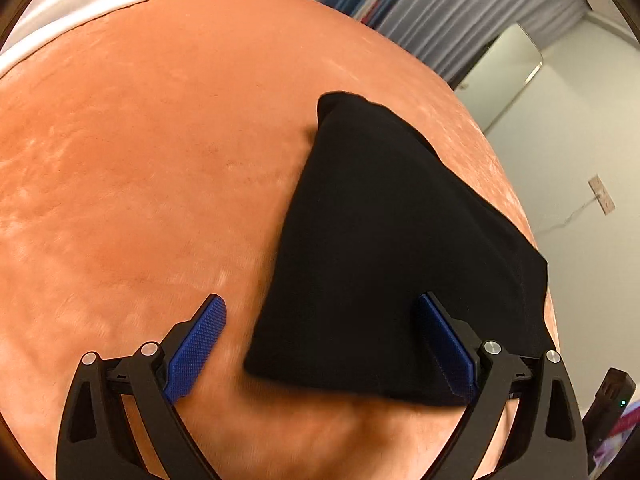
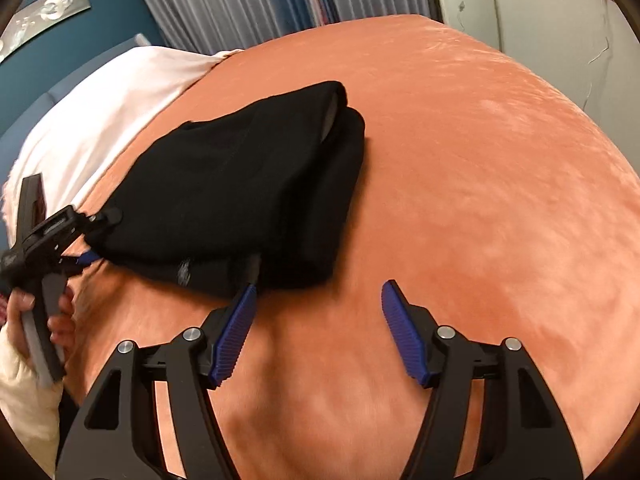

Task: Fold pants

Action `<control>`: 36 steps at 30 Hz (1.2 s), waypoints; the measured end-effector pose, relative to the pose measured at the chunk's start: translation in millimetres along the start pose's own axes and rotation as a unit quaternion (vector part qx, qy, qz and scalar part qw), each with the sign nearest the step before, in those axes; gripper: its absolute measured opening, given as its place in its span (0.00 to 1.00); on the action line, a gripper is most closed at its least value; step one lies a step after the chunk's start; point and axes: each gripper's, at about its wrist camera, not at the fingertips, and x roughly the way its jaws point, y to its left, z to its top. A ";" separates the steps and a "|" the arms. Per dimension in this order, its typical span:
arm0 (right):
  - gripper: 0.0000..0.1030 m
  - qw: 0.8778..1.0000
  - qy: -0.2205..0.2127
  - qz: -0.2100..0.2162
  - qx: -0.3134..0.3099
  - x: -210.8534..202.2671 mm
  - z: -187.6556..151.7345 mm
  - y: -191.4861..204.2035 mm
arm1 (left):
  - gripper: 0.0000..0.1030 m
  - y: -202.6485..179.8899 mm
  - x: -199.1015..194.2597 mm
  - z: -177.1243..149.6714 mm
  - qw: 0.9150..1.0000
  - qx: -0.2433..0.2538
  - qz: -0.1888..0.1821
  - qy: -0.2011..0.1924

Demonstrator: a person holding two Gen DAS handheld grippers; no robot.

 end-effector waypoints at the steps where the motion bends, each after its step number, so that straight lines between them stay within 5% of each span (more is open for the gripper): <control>1: 0.58 1.000 0.004 0.010 0.009 5.2 4.0 -0.2 | 0.92 -2.6 4.9 2.1 1.000 0.006 -0.003 -0.001; 4: 0.28 0.995 0.010 0.080 0.057 16.4 13.1 -6.5 | 0.90 -12.4 20.0 7.2 1.000 0.024 -0.014 0.006; 8: 0.10 0.981 0.001 0.153 0.115 -2.0 17.9 -20.5 | 0.33 -23.0 8.1 4.6 1.000 0.009 -0.026 0.009; 11: 0.06 0.969 -0.015 0.201 0.141 -39.6 12.4 -38.3 | 0.24 -24.0 -15.6 -2.4 0.999 0.001 -0.043 0.021; 16: 0.03 0.984 0.009 0.115 0.135 -50.8 -22.3 -71.9 | 0.25 -31.7 -43.6 -46.3 0.997 -0.003 -0.058 0.059; 18: 0.03 0.980 0.020 0.112 0.162 -49.8 -41.2 -88.8 | 0.31 -26.4 -42.9 -59.9 0.997 -0.019 -0.049 0.059; 19: 0.03 0.979 0.018 0.115 0.169 -52.2 -45.0 -93.6 | 0.40 -21.6 -40.2 -62.9 0.997 -0.027 -0.041 0.055; 23: 0.06 0.980 -0.033 0.122 0.155 -92.0 -35.7 -95.4 | 0.41 -18.8 -56.8 -63.4 0.997 -0.052 -0.041 0.026; 25: 0.09 0.981 -0.038 0.144 0.122 -98.9 -18.8 -81.1 | 0.37 -44.8 -77.3 -58.2 1.000 0.002 0.001 -0.006; 28: 0.33 0.966 0.003 0.226 0.127 -72.7 -1.1 -64.4 | 0.62 -90.0 -88.6 -55.5 0.997 0.075 0.024 -0.024; 29: 0.43 0.961 0.020 0.242 0.132 -62.6 0.8 -64.1 | 0.68 -109.4 -90.4 -59.2 0.994 0.100 0.037 -0.032; 31: 0.43 0.957 0.042 0.254 0.133 -44.7 0.6 -56.8 | 0.70 -135.0 -94.0 -62.7 0.986 0.137 0.079 -0.059; 34: 0.26 0.970 0.034 0.221 0.101 -38.9 0.1 -45.8 | 0.78 -142.4 -109.3 -63.0 0.965 0.161 0.157 -0.132; 36: 0.20 0.966 0.028 0.235 0.106 -44.0 1.0 -50.0 | 0.85 -130.5 -112.3 -52.9 0.947 0.153 0.232 -0.163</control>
